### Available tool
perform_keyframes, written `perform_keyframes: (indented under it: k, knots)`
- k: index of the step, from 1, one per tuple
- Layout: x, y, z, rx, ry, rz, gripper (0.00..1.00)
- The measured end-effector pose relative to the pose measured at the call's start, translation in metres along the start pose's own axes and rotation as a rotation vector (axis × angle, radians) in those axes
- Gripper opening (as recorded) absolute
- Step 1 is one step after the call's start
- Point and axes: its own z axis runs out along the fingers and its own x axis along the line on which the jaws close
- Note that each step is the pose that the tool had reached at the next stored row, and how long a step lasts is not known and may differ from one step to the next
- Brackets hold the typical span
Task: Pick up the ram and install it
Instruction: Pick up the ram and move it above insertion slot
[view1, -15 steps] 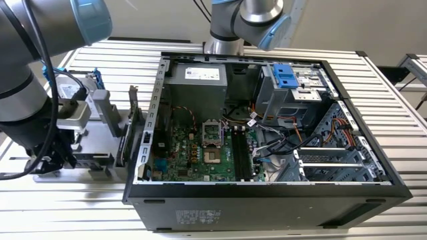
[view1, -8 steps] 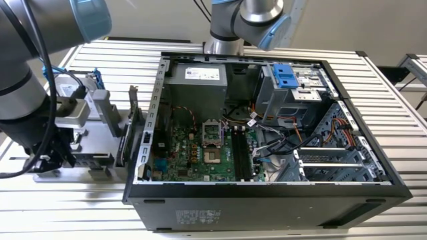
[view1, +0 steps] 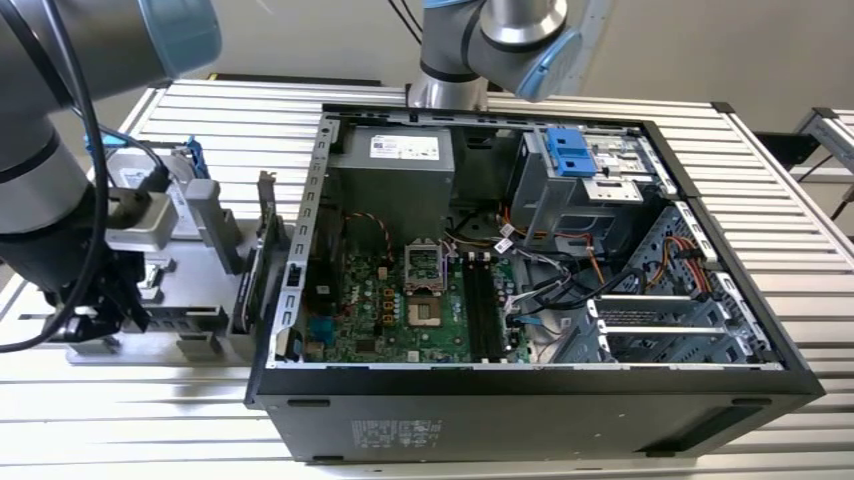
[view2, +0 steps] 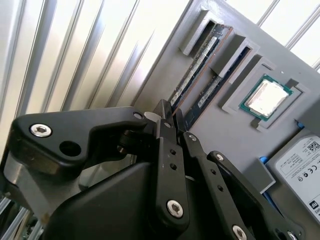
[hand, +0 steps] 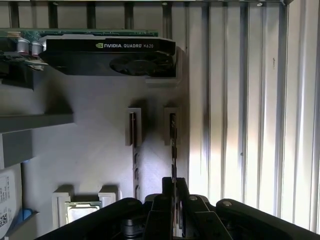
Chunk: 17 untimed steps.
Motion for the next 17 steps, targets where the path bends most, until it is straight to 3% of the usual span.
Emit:
perform_keyframes:
  k: [17]
  knots:
    - [-0.0001,0.0,-0.0102,0.0,0.0,0.0,0.0]
